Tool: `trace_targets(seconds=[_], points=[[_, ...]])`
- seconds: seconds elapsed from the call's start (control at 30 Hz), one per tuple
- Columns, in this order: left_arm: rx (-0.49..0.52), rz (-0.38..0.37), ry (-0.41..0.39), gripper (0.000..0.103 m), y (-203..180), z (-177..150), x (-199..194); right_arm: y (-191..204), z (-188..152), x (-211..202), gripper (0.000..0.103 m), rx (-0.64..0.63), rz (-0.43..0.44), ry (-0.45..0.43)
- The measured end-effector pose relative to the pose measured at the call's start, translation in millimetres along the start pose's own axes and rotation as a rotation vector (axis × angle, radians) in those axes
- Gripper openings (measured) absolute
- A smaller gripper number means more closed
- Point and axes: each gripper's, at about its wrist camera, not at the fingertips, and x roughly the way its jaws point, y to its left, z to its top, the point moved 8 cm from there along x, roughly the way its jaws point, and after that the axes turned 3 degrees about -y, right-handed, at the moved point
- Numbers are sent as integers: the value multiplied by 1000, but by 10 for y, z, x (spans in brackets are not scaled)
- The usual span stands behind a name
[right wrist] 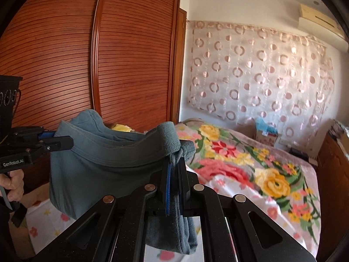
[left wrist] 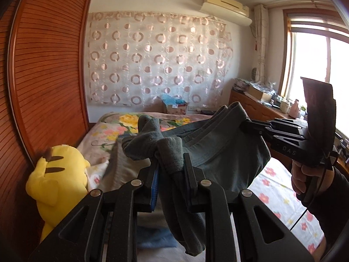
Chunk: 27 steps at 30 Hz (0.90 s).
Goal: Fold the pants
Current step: 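Lift and carry the folded shorts with both tools to the jeans stack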
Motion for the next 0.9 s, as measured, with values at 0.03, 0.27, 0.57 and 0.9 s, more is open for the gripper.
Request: trace_targets(seconds=[0.03, 0.27, 0.57, 0.9], points=[[-6, 9, -6, 21, 47, 13, 13, -10, 23, 71, 5, -9, 0, -1], [-46, 59, -12, 21, 243, -49, 106, -1, 143, 477, 5, -75, 17, 2], [-111, 112, -7, 21, 467, -184, 125, 130, 259, 913, 5, -156, 74, 14], [-195, 181, 38, 21, 701, -491, 233, 163, 237, 1393, 5, -200, 172, 70]])
